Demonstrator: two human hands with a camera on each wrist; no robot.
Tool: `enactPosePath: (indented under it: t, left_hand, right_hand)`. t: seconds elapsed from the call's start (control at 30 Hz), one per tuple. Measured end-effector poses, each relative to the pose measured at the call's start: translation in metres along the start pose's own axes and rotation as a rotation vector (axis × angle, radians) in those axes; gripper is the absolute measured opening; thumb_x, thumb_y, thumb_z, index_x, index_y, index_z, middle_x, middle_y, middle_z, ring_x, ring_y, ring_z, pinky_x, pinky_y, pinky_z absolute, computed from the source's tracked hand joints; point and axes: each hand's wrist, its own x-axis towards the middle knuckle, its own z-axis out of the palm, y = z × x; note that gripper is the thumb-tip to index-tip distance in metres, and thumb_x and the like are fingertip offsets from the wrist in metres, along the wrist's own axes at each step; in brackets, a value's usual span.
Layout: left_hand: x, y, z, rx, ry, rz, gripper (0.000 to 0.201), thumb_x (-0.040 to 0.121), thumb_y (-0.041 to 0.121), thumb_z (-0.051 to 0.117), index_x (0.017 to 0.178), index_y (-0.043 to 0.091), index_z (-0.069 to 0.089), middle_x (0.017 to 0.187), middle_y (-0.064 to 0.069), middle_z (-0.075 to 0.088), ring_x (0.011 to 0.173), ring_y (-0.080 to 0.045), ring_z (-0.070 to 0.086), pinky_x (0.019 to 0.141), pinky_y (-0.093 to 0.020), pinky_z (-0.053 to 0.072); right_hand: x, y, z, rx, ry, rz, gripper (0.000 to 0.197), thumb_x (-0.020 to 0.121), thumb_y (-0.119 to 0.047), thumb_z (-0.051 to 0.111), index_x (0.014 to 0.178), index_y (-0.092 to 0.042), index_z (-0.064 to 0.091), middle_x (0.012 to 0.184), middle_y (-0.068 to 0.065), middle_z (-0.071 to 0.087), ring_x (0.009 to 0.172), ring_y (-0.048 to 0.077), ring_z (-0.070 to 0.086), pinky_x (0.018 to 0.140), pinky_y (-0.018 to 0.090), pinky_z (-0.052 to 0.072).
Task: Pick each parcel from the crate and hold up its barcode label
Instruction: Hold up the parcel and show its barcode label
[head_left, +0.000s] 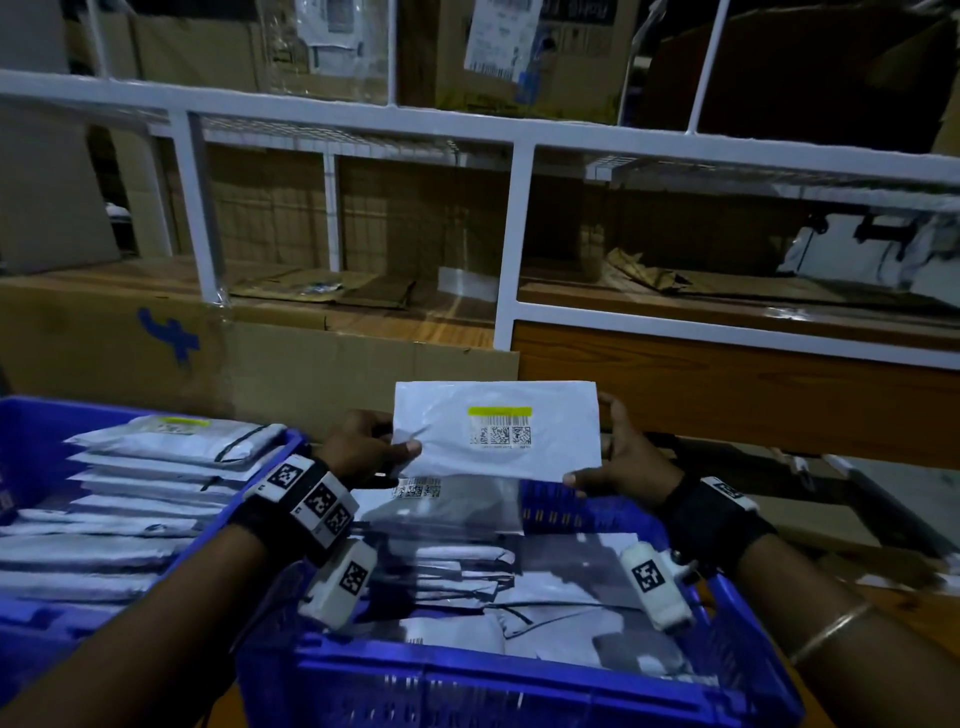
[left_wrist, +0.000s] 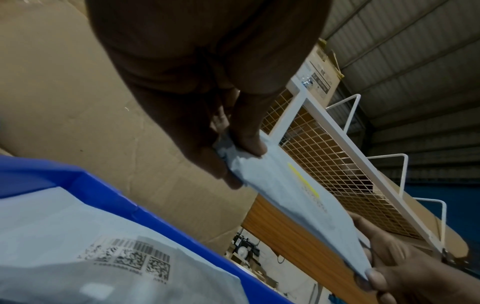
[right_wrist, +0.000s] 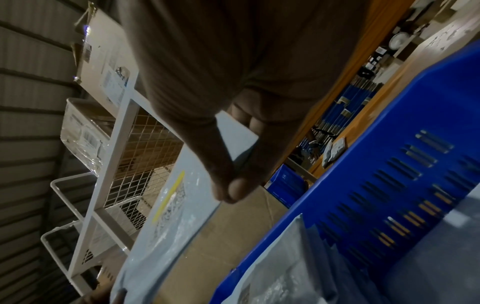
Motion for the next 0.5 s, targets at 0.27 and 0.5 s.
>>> enactPosePath:
  t: [0.27,0.5]
  left_hand:
    - [-0.004,-0.001,-0.004,0.025,-0.013,0.042,0.019,0.085,-0.001,0.068,0.075,0.014,0.060,0.045,0.011,0.056,0.050,-0.008,0.058,0.063,-0.030,0.058]
    - [-0.003,-0.005,-0.012,0.062,-0.017,0.074,0.020,0.087,0.002,0.067,0.105,0.008,0.063,0.077,-0.008,0.061,0.065,-0.016,0.059,0.057,-0.023,0.056]
  right_hand:
    - [-0.002,-0.009,0.000,0.018,0.020,0.017,0.085,0.076,0.012,0.072,0.141,-0.025,0.032,0.108,0.009,0.069,0.090,0.019,0.070,0.061,0.038,0.060]
    - [0.004,-0.012,0.000,-0.036,0.018,0.004,0.088,0.075,0.012,0.073,0.141,-0.025,0.029,0.106,0.019,0.068,0.094,0.032,0.069,0.072,0.050,0.060]
